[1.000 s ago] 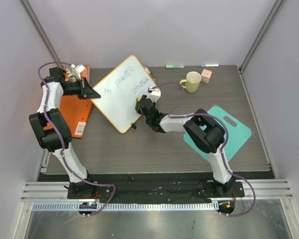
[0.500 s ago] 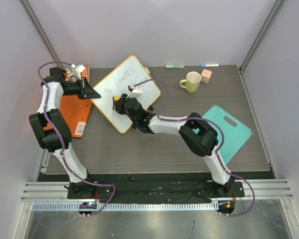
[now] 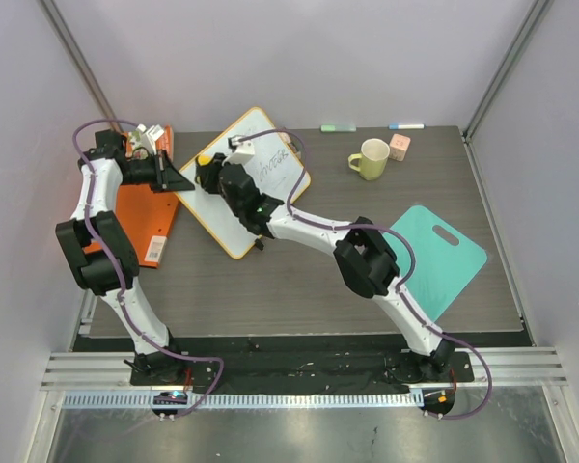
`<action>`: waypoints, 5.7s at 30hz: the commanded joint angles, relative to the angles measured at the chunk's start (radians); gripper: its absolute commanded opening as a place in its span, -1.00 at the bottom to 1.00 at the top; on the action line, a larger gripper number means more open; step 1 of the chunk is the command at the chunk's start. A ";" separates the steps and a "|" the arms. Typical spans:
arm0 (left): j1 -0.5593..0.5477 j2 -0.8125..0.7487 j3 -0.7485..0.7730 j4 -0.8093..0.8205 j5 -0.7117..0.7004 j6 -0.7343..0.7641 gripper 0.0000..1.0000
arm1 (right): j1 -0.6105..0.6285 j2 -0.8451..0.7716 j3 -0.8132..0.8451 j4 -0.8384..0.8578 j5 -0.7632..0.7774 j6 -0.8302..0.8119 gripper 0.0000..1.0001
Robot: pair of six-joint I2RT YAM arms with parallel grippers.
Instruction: Erase the whiteboard
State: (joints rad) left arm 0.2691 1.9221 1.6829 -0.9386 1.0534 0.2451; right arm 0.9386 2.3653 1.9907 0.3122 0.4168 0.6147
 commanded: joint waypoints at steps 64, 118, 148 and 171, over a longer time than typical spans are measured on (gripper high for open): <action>-0.033 -0.126 -0.043 -0.069 -0.234 0.203 -1.00 | -0.201 0.061 0.005 -0.212 -0.184 0.114 -0.97; -0.064 -0.161 -0.092 -0.060 -0.282 0.235 -1.00 | -0.204 0.106 0.148 -0.186 -0.032 0.105 -0.98; -0.065 -0.166 -0.118 -0.080 -0.294 0.278 -1.00 | -0.271 0.189 0.323 -0.093 -0.297 0.103 -0.97; -0.070 -0.161 -0.126 -0.066 -0.302 0.260 -1.00 | -0.225 -0.094 -0.256 -0.025 -0.311 0.212 -0.97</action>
State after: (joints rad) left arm 0.2367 1.7737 1.5654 -1.1004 0.9257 0.2970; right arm 0.7284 2.2997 1.8431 0.3340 0.1658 0.7372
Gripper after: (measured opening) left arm 0.063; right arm 0.271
